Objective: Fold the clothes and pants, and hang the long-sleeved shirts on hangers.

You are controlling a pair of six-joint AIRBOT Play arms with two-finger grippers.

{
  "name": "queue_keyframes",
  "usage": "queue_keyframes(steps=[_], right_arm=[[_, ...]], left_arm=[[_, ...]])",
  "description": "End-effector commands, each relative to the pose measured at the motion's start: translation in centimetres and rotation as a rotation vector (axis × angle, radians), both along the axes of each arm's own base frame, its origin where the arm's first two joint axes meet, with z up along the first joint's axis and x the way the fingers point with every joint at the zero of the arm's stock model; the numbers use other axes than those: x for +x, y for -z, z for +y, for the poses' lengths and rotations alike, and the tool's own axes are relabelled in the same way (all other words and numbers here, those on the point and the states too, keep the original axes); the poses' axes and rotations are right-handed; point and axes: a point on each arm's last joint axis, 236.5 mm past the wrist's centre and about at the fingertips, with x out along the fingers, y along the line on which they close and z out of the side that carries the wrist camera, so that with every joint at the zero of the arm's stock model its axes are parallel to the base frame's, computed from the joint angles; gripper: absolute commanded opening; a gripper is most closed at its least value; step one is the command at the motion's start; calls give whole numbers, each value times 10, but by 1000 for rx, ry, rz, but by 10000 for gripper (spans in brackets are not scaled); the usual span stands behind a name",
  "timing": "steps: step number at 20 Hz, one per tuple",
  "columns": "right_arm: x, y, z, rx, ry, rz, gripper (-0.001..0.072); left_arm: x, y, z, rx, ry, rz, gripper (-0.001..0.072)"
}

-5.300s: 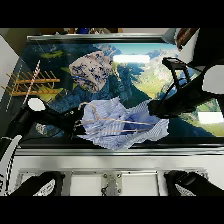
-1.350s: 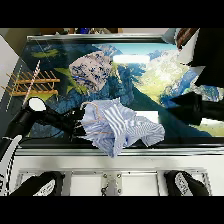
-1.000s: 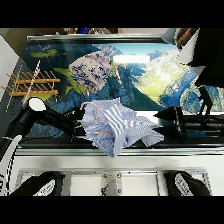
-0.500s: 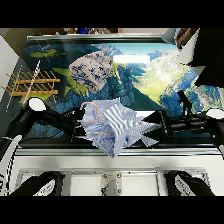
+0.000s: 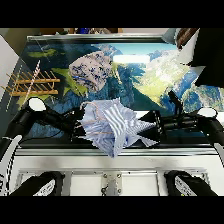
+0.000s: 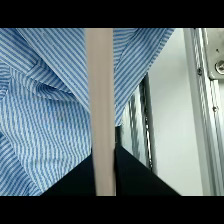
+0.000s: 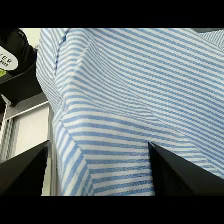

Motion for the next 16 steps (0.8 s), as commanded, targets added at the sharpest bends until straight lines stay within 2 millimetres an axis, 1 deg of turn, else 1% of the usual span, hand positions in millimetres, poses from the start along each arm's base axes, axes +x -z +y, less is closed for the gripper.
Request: queue_keyframes(steps=[1, 2, 16], right_arm=[[3, -5, 2, 23, 11, -3, 677], [4, -8, 3, 38, 16, -4, 677], [4, -9, 3, 40, 18, -4, 676]], left_arm=[[0, 0, 0, -2, 0, 0, 15], [0, 0, 0, -2, 0, 0, 15], [0, 0, 0, -1, 0, 0, 15]])
